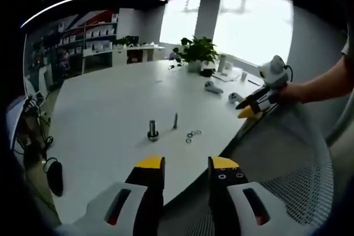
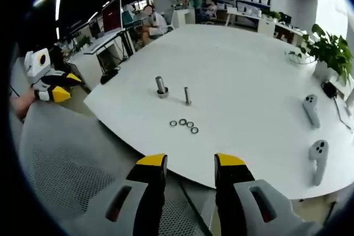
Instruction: Place the washer onto the threaded stud by aligning its center hole with the stud, sliding it down to the base, and recovering from edge contact or off-axis alignment until the washer reaches the visible bottom stop.
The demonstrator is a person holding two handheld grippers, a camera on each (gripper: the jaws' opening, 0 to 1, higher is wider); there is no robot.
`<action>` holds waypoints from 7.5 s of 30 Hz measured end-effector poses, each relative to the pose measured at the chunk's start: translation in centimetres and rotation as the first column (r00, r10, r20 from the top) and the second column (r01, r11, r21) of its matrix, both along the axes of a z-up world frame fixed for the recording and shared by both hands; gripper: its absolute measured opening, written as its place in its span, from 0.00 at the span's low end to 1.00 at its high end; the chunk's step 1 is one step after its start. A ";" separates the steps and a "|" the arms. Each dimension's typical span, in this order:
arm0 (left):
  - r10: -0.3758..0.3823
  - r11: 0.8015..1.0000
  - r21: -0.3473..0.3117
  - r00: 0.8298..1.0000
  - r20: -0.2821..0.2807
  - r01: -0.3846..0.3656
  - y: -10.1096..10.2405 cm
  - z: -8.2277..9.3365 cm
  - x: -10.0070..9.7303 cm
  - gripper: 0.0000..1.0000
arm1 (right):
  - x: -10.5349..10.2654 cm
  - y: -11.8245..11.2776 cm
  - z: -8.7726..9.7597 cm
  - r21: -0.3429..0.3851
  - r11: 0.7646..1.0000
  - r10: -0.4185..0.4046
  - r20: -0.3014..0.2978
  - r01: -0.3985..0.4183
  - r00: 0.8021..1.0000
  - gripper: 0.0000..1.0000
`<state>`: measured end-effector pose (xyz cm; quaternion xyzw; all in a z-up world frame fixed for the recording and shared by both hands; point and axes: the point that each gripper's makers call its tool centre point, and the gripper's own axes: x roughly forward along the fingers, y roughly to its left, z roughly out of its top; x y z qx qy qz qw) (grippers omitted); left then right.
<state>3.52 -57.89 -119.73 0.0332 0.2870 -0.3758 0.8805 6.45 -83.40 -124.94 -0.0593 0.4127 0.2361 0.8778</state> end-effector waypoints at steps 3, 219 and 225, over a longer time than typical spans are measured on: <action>0.004 1.000 -0.003 1.000 0.004 -0.004 0.1 0.1 0.0 0.30 | 0.0 0.1 -0.1 -0.002 1.000 0.004 -0.002 -0.004 1.000 0.37; -0.008 0.999 -0.043 0.997 -0.073 0.004 0.2 -0.8 -0.7 0.29 | 15.2 9.0 -3.0 -0.361 0.772 0.470 -0.232 -0.524 0.852 0.13; 0.005 0.999 -0.051 0.997 -0.071 -0.009 0.3 -0.7 -0.6 0.29 | 15.5 9.7 -2.6 -0.366 0.756 0.496 -0.222 -0.543 0.840 0.13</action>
